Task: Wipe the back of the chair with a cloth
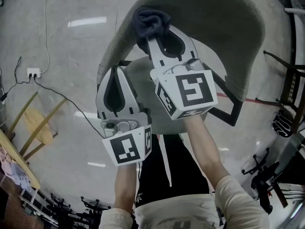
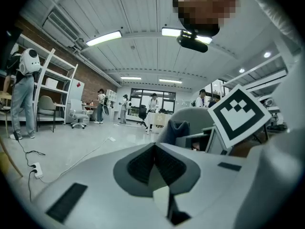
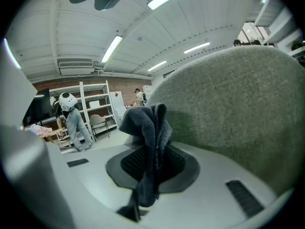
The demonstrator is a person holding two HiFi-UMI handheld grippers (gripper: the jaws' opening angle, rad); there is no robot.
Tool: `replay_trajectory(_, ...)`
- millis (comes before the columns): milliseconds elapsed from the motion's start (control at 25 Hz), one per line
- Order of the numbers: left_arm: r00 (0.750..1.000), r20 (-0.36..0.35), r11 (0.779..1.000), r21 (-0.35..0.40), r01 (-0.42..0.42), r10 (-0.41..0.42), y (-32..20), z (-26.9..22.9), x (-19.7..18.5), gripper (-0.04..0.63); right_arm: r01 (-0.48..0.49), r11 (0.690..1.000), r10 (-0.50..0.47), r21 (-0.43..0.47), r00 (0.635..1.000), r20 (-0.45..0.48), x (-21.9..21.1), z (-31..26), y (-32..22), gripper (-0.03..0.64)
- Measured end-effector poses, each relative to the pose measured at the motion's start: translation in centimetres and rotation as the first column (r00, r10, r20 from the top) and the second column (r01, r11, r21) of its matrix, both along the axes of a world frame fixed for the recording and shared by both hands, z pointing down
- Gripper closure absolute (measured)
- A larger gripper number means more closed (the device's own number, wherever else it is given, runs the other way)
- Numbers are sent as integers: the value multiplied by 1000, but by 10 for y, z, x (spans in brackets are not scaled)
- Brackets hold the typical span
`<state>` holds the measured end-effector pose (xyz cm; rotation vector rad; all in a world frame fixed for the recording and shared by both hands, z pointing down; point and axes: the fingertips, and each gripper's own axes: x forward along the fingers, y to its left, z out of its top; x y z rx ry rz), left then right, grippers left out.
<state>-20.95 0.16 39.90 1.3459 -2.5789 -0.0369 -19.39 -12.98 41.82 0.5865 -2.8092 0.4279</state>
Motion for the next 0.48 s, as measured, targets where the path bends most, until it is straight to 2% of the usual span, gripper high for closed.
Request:
replay_trajectory(280,999,8,999,6,-52,52,-26,-5,10,580,-113,994,113,5,993,-17,28,-1,-38,558)
replay_trajectory(480,994,7,994,8,-110,110,-44,-5,27,580,-230,972,231,37,972,-28,63,-5,-68,558)
